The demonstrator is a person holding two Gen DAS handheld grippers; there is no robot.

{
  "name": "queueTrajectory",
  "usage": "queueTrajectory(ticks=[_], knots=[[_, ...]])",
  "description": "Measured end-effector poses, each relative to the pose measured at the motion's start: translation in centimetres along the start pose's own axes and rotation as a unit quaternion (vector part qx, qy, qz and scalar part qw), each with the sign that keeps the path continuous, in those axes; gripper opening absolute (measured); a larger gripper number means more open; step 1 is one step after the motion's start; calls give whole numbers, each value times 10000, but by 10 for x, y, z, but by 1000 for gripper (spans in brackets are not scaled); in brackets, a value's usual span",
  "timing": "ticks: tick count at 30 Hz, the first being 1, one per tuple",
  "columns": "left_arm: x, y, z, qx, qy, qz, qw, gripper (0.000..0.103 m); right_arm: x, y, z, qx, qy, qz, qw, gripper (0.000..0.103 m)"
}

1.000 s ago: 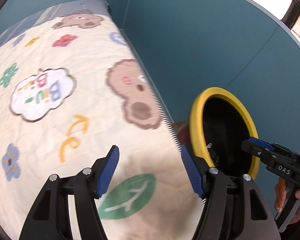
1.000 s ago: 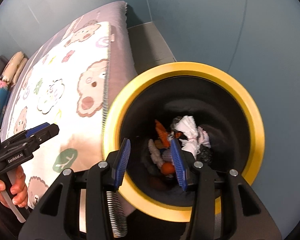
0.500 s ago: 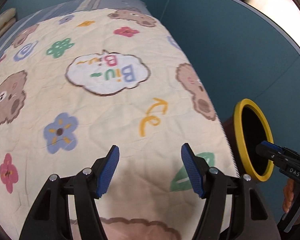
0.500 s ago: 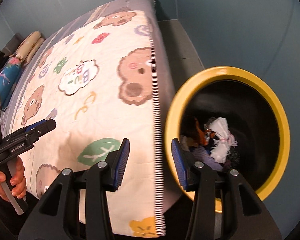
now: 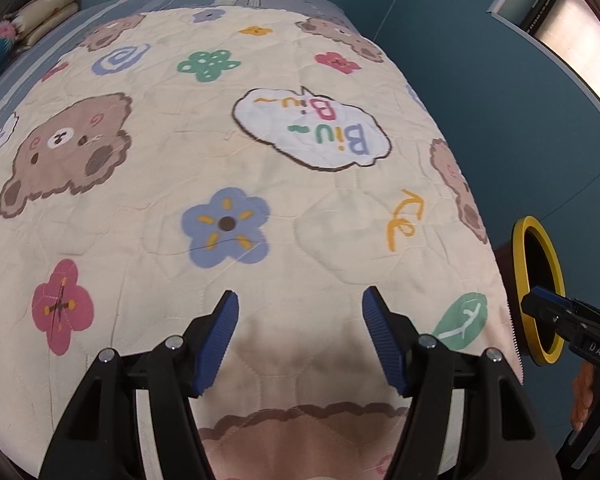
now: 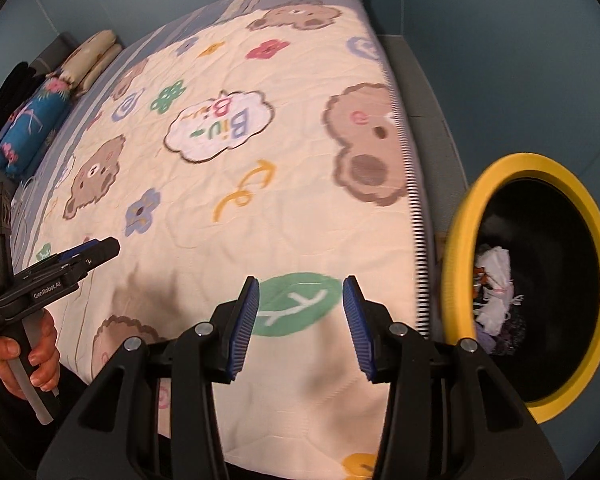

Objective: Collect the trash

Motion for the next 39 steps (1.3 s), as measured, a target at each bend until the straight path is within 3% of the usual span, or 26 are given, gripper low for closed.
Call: queueTrajectory(ticks=[13,18,23,26,32,39], knots=[[10,22,51,-329,-152,92,9993,61,43,16,56,-284,-382,363,9982,42],[3,24,63,-477,-33,-123,9988,62,48,22,68,-363,-385,194,9984,42],[-12,20,71,-576,3,-582,9966,76,33,20,78,-491,-197,-467,9975,48],[-25,18,75,-603,-38,-899,9941,82,20,17,82,-510,-157,-875,9947,68],[-59,12,81,-628,-95,-1671,9839,95,-20,7,89,-629,308,-1864,9800,91],[-109,8,77,-506,-322,-2462,9674,95,-59,1,104,-995,399,-2807,9538,95]])
Point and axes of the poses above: each gripper's, at about its wrist camera, not at the fingertips, and x roughly the way its jaws point, z to its left, y to its underside, the point moved 10 cm from there along x, roughly the way its jaws point, and after that the axes turned 11 degrees about -y, right-handed, at the moved point
